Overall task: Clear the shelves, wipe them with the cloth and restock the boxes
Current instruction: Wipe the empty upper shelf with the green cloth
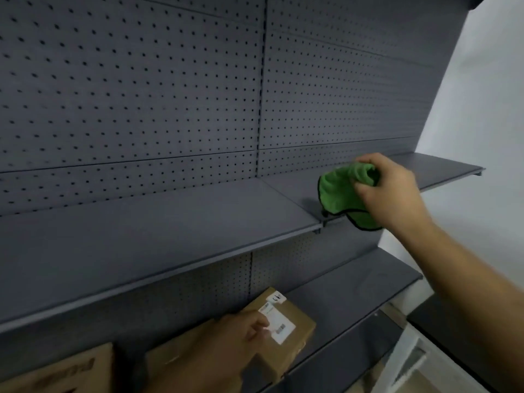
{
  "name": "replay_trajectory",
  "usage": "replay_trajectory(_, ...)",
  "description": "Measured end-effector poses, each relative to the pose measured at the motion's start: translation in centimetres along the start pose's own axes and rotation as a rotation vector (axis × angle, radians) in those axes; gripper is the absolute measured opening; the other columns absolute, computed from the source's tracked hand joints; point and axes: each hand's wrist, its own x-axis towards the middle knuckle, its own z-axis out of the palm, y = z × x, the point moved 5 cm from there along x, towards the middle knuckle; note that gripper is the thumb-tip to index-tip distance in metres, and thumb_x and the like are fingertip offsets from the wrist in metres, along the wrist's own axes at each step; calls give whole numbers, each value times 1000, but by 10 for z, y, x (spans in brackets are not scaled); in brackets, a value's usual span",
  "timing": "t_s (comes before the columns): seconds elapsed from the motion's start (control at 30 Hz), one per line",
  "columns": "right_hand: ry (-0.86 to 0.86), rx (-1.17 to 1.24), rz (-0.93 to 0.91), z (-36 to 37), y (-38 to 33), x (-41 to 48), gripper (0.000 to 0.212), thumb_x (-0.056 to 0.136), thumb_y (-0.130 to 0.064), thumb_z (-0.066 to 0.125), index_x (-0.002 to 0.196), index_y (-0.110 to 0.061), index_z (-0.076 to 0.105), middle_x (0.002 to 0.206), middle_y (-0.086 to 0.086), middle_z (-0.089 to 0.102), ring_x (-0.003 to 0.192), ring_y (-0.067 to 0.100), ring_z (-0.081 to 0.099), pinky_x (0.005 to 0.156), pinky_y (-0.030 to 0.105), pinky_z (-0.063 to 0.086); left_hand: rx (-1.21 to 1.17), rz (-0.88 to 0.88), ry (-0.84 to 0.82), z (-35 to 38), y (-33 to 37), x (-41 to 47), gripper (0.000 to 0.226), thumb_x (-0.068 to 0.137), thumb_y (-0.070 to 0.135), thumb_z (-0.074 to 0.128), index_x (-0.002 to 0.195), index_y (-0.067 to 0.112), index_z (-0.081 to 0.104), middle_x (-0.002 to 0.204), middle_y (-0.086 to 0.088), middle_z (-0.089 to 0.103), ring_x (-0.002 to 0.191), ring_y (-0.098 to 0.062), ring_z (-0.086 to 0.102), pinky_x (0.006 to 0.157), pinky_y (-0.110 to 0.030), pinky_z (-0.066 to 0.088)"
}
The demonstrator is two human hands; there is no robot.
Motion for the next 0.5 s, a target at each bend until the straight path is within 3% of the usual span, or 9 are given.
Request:
replay_trajectory(0.13, -56, -40, -225, 49, -12, 43, 40, 83, -4, 64, 118, -23, 66, 115, 5, 68, 103, 32, 63, 80, 46, 55, -32, -83, 82, 8, 0, 2, 8, 99, 52, 54, 93, 57, 55, 104, 35, 62, 94, 18, 56, 81, -6, 43)
replay_trajectory(0.23, -192, -123, -366, 94, -21, 45, 42, 83, -5, 66, 121, -24, 63, 120, 3, 64, 106, 33, 61, 78, 44, 53, -89, -165, 103, 19, -5, -3, 19, 100, 43, 57, 86, 56, 53, 116, 30, 63, 97, 13, 55, 100, -14, 43)
replay_trajectory(0.3, -329, -151, -430, 122, -21, 32, 43, 85, -9, 67, 125, -26, 62, 124, 1, 63, 110, 32, 60, 81, 42, 51, -62, -210, 177, 24, -8, -10, 14, 96, 50, 58, 87, 62, 56, 116, 28, 64, 105, 9, 58, 104, -18, 43)
replay_trajectory(0.4, -538, -198, -535, 147, -19, 5, 42, 92, -28, 66, 133, -33, 58, 135, -5, 59, 117, 26, 58, 87, 40, 50, -42, -260, 266, 30, -9, -21, 13, 91, 55, 54, 102, 55, 60, 111, 26, 66, 103, 5, 60, 98, -16, 45)
replay_trajectory(0.5, -649, -218, -568, 149, -12, -9, 54, 97, -62, 47, 144, -34, 51, 146, -12, 51, 129, 15, 51, 96, 36, 47, -111, -312, 292, 35, -14, -23, 27, 74, 64, 49, 94, 54, 63, 100, 30, 67, 95, 7, 61, 95, -9, 43)
